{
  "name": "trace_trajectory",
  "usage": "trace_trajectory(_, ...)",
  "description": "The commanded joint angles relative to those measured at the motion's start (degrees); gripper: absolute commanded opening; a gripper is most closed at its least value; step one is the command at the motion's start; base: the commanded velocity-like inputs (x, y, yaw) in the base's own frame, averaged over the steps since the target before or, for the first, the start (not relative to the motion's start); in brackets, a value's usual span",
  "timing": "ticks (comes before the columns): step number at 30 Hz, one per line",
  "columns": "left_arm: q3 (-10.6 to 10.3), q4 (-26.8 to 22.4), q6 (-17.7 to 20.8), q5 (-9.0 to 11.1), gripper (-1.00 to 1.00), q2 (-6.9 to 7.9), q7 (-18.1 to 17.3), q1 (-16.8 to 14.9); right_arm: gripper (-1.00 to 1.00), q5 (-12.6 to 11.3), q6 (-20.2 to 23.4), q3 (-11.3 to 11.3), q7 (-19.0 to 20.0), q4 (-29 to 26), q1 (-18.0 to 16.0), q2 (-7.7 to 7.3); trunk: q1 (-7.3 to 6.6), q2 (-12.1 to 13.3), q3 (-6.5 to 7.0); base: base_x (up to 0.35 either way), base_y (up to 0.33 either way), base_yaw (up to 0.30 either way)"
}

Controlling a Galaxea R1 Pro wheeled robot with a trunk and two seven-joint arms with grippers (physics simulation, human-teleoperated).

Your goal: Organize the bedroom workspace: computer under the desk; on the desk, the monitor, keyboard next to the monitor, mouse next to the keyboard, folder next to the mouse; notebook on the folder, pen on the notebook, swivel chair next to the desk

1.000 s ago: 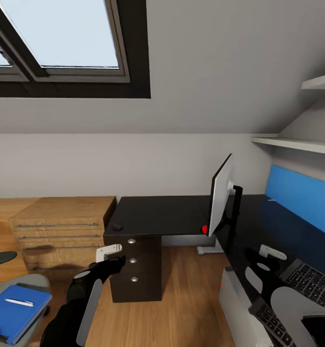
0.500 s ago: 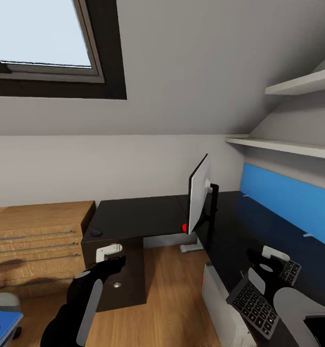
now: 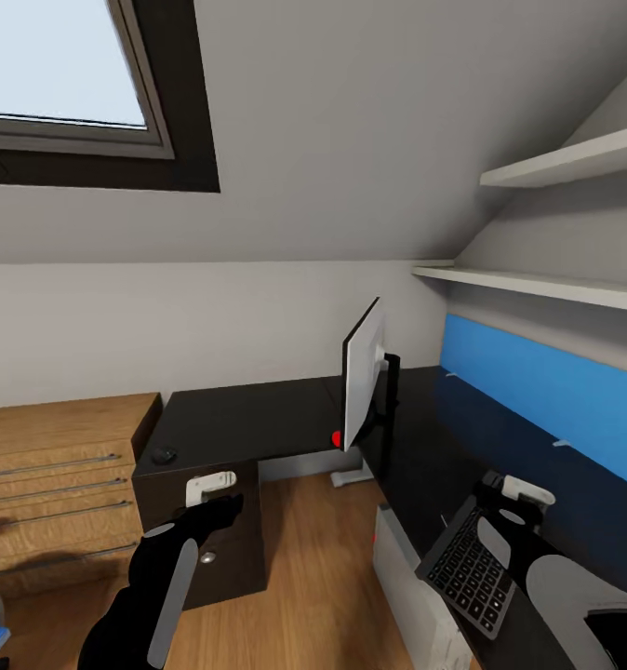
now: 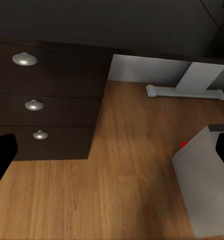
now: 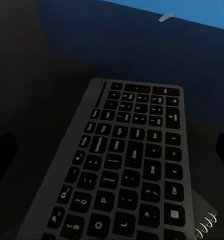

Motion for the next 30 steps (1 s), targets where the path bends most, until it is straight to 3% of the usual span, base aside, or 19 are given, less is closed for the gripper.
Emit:
trace_trajectory(1, 0.05, -0.06, 0.23, 0.63, 1.00, -0.04, 0.39, -0.04, 1.00, -0.60, -0.11, 0.50, -0.26, 0.02, -0.05, 0.01, 0.00, -0.05, -0.08, 0.000, 0.000, -0.010)
trace_trajectory(15, 0.05, -0.06, 0.23, 0.64, 1.00, -0.04, 0.21, -0.04, 1.00, -0.58, 4.74, 0.71, -0.34, -0.46, -0.05, 0.11, 0.00, -0.05, -0.07, 0.014, 0.004, -0.002)
trace_trajectory(30, -0.01, 0.02, 0.23, 0.60, 1.00, -0.04, 0.18, -0.04, 1.00, -0.33, 4.89, 0.95, -0.24, -0.51, -0.05, 0.25, 0.00, -0.05, -0.07, 0.102, 0.027, 0.000)
